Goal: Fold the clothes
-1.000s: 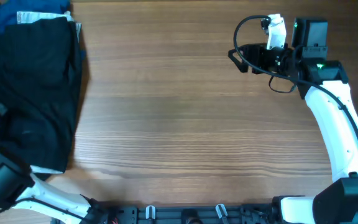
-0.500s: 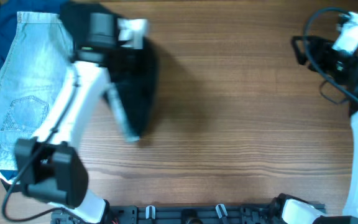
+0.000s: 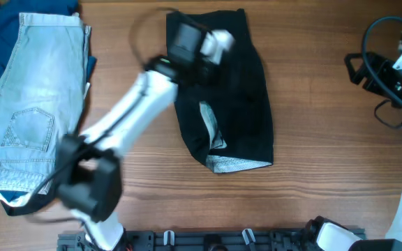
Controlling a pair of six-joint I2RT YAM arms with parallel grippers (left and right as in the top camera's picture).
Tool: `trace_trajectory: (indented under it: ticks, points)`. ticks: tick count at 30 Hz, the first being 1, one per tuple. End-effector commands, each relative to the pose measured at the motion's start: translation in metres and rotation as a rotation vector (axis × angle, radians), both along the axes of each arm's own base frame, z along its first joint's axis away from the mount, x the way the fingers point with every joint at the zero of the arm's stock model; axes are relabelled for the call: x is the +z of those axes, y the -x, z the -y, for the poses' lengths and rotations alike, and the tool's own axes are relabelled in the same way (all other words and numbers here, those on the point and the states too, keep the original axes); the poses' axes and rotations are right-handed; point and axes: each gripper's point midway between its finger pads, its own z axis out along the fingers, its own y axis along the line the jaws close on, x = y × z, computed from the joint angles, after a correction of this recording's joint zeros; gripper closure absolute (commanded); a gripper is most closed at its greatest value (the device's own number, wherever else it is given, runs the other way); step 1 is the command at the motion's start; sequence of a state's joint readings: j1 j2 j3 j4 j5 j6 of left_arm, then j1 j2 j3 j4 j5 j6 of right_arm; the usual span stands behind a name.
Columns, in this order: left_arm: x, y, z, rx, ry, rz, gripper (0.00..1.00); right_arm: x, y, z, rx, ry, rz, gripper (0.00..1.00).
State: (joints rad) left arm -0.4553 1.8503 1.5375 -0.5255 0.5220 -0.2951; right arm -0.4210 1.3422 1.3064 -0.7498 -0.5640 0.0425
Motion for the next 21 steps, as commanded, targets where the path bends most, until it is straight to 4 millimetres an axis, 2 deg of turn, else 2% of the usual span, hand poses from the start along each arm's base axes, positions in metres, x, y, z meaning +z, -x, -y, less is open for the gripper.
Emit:
trace_trajectory:
  ticks: [1, 3, 5, 6, 8, 9, 11, 13, 15, 16, 17, 18, 19, 21]
  points:
    - [0.110, -0.017, -0.086, 0.195, 0.088, 0.162, 0.00, 0.001, -0.003, -0.042, 0.176, 0.039, 0.014, 0.13]
    - [0.122, -0.016, -0.136, 0.297, 0.069, 0.154, 0.00, -0.015, -0.003, -0.074, 0.263, 0.014, -0.046, 0.12]
    - [0.114, -0.008, -0.164, 0.313, 0.005, 0.139, 0.00, -0.043, -0.001, -0.104, 0.311, -0.055, -0.170, 0.12]
    - [0.107, -0.004, -0.170, 0.308, -0.021, 0.121, 0.00, -0.054, 0.000, -0.112, 0.323, -0.074, -0.216, 0.12]
    - [0.090, 0.007, -0.178, 0.286, -0.103, 0.082, 0.00, -0.093, 0.001, -0.138, 0.357, -0.130, -0.370, 0.16]
    - [0.085, 0.012, -0.177, 0.261, -0.135, 0.076, 0.00, -0.108, 0.000, -0.147, 0.363, -0.147, -0.420, 0.18]
    - [0.079, 0.020, -0.164, 0.183, -0.165, 0.088, 0.00, -0.123, -0.007, -0.150, 0.327, -0.184, -0.465, 0.18]
    - [0.065, 0.027, -0.138, 0.077, -0.238, 0.111, 0.00, -0.125, -0.025, -0.133, 0.236, -0.224, -0.442, 0.18]
    - [0.045, 0.032, -0.107, -0.033, -0.308, 0.127, 0.00, -0.121, -0.034, -0.103, 0.164, -0.236, -0.406, 0.15]
    - [0.031, 0.033, -0.089, -0.088, -0.333, 0.127, 0.00, -0.121, -0.034, -0.082, 0.123, -0.238, -0.399, 0.14]
    - [0.012, 0.036, -0.065, -0.155, -0.350, 0.124, 0.00, -0.123, -0.032, -0.065, 0.090, -0.240, -0.401, 0.13]
    - [-0.008, 0.034, -0.049, -0.184, -0.387, 0.119, 0.00, -0.124, -0.028, -0.048, 0.059, -0.242, -0.404, 0.12]
    - [-0.036, 0.031, -0.036, -0.207, -0.451, 0.109, 0.00, -0.125, -0.025, -0.028, 0.023, -0.242, -0.400, 0.12]
    - [-0.069, 0.030, -0.018, -0.247, -0.484, 0.092, 0.00, -0.125, -0.023, -0.013, 0.000, -0.237, -0.390, 0.12]
